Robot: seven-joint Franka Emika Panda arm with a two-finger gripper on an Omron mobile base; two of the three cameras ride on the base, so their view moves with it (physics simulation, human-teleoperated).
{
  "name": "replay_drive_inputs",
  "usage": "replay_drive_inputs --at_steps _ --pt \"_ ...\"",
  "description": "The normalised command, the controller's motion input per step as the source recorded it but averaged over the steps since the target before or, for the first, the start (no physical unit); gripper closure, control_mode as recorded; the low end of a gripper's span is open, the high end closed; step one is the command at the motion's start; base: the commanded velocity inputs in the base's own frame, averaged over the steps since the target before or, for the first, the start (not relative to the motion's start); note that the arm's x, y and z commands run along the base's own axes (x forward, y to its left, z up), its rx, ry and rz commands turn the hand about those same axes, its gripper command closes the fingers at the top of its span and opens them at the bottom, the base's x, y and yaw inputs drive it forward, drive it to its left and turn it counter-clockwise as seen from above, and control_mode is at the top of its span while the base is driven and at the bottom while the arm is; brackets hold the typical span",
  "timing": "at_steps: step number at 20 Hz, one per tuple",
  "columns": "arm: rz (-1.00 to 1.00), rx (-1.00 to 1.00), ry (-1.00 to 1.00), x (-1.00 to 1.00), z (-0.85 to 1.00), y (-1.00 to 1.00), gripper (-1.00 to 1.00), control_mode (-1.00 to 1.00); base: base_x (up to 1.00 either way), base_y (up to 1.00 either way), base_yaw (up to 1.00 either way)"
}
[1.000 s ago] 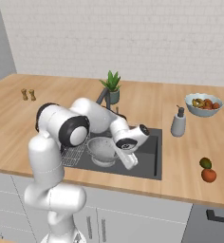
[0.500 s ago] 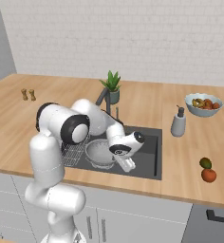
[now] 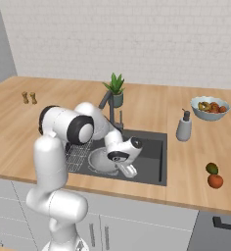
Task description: Put the colander in the sink, put the mango, orange in the colander, and turn on the sink faucet and pour water over the colander.
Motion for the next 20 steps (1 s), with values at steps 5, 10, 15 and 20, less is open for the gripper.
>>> replay_drive_inputs --at_steps 5,10,15,20 --pt "0.01 -0.09 -0.02 0.0 -0.31 0.0 1.0 -1.0 0.0 0.0 0.0" --pt "0.04 -0.02 0.0 -0.03 -0.24 0.0 1.0 -1.0 0.0 0.0 0.0" --pt "0.07 0.0 0.0 -0.19 -0.2 0.0 1.0 -1.0 0.0 0.0 0.0" --pt "0.09 0.0 0.0 -0.52 -0.01 0.0 1.0 -1.0 0.0 0.0 0.0"
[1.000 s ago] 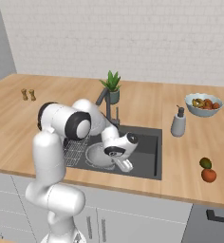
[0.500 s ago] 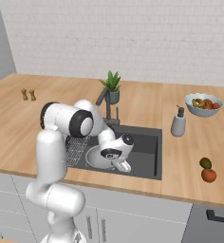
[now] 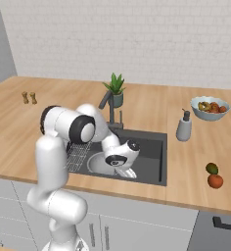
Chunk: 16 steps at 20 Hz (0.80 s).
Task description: Put the colander in the sink, put the mango, orange in the colander, and turn on the sink faucet and pour water over the colander.
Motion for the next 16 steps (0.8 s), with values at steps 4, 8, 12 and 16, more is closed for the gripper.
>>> replay_drive_inputs --at_steps 4,8,12,16 --pt "0.09 0.0 0.0 -0.59 0.0 0.0 1.0 -1.0 0.0 0.0 0.0" --pt "0.04 0.0 0.0 -0.15 0.0 0.0 -1.0 -1.0 0.0 0.0 0.0" --pt "0.0 0.0 0.0 0.0 0.0 0.0 -1.0 -1.0 0.0 0.0 0.0" --pt "0.0 0.0 -0.03 0.0 0.21 0.0 -1.0 -1.0 0.0 0.0 0.0"
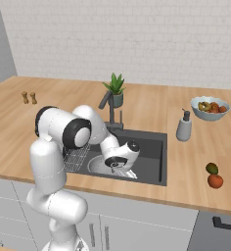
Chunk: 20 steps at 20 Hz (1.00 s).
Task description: Put the colander in the sink, put the mango, orange in the colander, and turn on the sink faucet and pour water over the colander.
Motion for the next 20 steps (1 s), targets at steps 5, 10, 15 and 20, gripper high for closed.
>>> replay_drive_inputs --at_steps 5,10,15,20 --pt "0.0 0.02 -0.08 0.0 0.75 -0.07 -1.0 -1.0 0.0 0.0 0.0" --pt "0.0 0.02 -0.09 0.0 1.0 -0.07 -1.0 -1.0 0.0 0.0 0.0" --pt "-0.03 0.01 -0.02 0.0 1.0 -0.22 -1.0 -1.0 0.0 0.0 0.0" --pt "-0.2 0.0 0.03 0.0 0.86 -0.46 -1.0 -1.0 0.0 0.0 0.0"
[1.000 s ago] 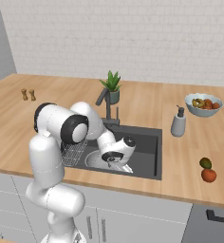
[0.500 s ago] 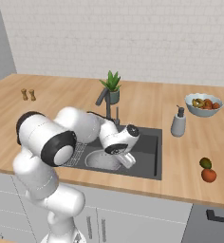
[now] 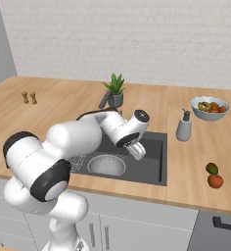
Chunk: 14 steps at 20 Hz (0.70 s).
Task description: Put the colander in the sink, put the mango, orange in the colander, and turn on the sink faucet and pour water over the colander.
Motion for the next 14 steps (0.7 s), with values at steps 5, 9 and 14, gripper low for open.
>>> replay_drive_inputs --at_steps 5,9,14 --pt "-0.33 0.0 0.09 0.0 0.57 -0.7 -1.0 -1.0 0.0 0.0 0.0" --pt "-0.46 0.04 0.07 -0.19 0.28 -0.76 -1.0 -1.0 0.0 0.0 0.0" --pt "-0.64 0.12 0.03 -0.41 0.11 -0.55 -1.0 -1.0 0.0 0.0 0.0"
